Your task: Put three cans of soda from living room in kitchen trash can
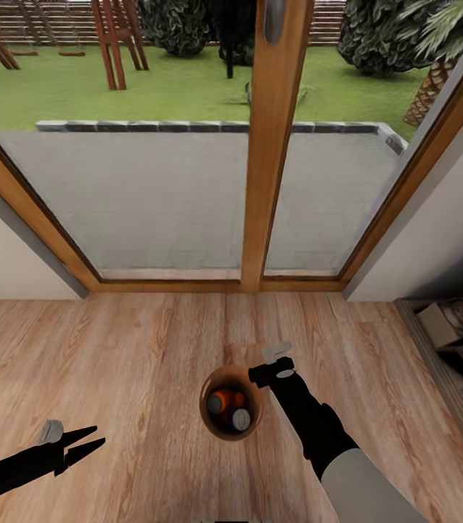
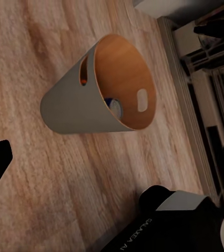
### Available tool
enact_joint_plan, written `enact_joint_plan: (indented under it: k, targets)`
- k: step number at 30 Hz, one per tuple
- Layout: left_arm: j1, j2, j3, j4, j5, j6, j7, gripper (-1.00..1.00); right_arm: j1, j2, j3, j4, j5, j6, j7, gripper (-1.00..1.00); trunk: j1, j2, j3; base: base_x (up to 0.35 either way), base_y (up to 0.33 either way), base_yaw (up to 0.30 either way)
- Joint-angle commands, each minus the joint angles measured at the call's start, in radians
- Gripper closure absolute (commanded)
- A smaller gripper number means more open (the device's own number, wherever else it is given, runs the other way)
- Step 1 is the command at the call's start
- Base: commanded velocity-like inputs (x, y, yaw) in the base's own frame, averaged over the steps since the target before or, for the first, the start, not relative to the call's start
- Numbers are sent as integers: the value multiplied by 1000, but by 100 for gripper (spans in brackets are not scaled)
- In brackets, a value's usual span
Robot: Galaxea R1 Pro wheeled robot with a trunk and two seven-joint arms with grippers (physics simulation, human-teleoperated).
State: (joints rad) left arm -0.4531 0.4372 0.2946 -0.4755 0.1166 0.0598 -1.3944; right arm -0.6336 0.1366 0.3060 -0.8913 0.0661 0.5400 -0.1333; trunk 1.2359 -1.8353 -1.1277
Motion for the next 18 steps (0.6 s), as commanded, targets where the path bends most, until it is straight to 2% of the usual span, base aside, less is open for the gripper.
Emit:
enact_joint_plan:
  k: [1, 12, 18]
  targets:
    - [0, 0, 0, 0, 0, 0, 0, -100, 0, 0, 0, 0, 0, 0, 0, -100, -4, 7, 5, 0, 0, 0]
    - [-1, 0, 0, 3, 0, 0, 1, -100, 1, 0, -2, 3, 0, 0, 1, -100, -46, 84, 58, 0, 0, 0]
    - [0, -2, 0, 5, 0, -2, 2, -100, 8, -18, -15, 33, -12, 0, 91, -100, -69, 126, 86, 0, 0, 0]
